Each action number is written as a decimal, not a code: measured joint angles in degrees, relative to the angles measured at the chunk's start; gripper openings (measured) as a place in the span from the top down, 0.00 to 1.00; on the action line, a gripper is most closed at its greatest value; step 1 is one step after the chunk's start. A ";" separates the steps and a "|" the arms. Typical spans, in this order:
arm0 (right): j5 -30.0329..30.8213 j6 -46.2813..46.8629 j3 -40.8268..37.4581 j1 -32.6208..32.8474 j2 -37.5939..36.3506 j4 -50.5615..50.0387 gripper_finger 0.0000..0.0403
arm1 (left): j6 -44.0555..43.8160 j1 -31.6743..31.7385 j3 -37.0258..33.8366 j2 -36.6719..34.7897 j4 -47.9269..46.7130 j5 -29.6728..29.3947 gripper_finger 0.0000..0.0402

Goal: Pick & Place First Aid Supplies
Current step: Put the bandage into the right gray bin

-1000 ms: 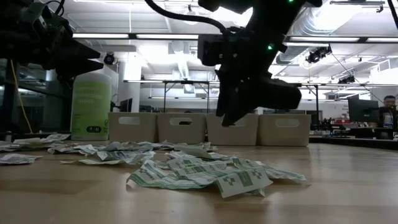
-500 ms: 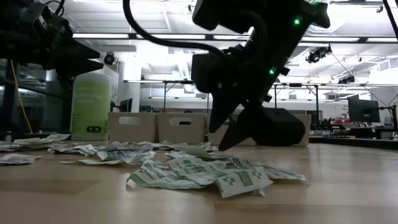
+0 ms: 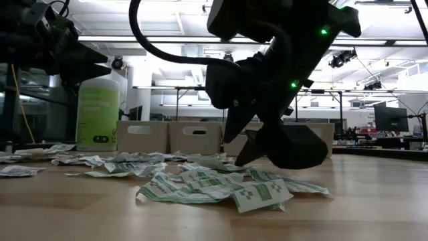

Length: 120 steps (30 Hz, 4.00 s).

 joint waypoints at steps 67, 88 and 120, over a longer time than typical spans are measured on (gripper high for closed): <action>-3.85 11.54 -0.35 -3.52 1.32 -2.58 0.98 | 0.02 -0.01 0.01 0.01 0.00 0.00 0.63; -4.86 18.68 -0.26 -3.47 1.15 -2.80 0.78 | 0.02 -0.02 0.01 0.02 0.00 0.00 0.63; -9.42 29.71 -0.24 -2.93 1.13 -3.58 0.99 | 0.00 -0.01 0.01 0.01 0.00 0.00 0.63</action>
